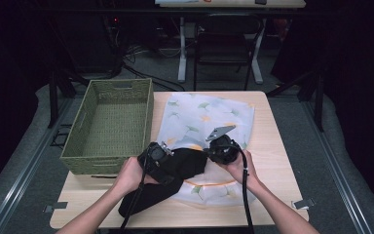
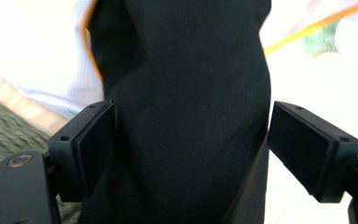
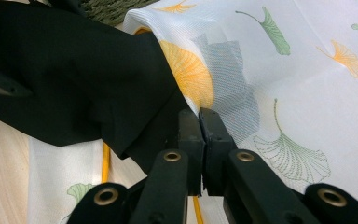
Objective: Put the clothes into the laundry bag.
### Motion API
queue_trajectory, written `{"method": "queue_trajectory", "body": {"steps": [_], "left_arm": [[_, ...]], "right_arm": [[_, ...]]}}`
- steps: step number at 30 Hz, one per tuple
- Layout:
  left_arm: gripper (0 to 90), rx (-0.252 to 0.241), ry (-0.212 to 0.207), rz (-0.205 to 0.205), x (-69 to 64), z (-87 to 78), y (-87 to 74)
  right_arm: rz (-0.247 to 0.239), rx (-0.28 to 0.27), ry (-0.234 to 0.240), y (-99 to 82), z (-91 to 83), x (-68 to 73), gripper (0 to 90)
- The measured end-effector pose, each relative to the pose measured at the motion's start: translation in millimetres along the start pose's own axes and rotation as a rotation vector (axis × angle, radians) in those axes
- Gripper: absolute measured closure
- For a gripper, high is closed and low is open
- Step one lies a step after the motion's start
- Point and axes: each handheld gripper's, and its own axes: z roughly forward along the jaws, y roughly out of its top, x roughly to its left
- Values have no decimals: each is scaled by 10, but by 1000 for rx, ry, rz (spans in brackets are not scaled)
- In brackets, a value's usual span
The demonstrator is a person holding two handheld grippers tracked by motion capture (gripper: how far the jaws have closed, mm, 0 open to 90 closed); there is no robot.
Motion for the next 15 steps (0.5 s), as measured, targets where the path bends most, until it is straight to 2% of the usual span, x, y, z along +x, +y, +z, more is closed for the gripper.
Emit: {"method": "queue_trajectory", "body": {"steps": [2,6,7,9,10,11,13,14,15], "left_arm": [[169,5,-4,-6,-15,21,-4],[197,6,12,7,-54,67,-11],[240,13,24,14,-71,90,-15],[252,16,21,7,-81,106,-18],[280,21,29,15,-87,124,-22],[350,22,44,19,-99,158,-36],[457,22,40,14,-107,175,-47],[457,14,40,8,-105,187,-58],[567,5,44,7,-110,198,-70]], "right_arm": [[2,1,0,0,1,2,888],[0,2,1,0,4,3,888],[0,3,2,-1,8,3,887],[0,3,2,-1,8,4,887],[-1,3,1,-1,9,5,887],[-2,4,1,1,10,7,887],[-1,4,2,2,9,13,887],[-1,4,2,2,9,13,887],[0,3,2,3,7,14,887]]}}
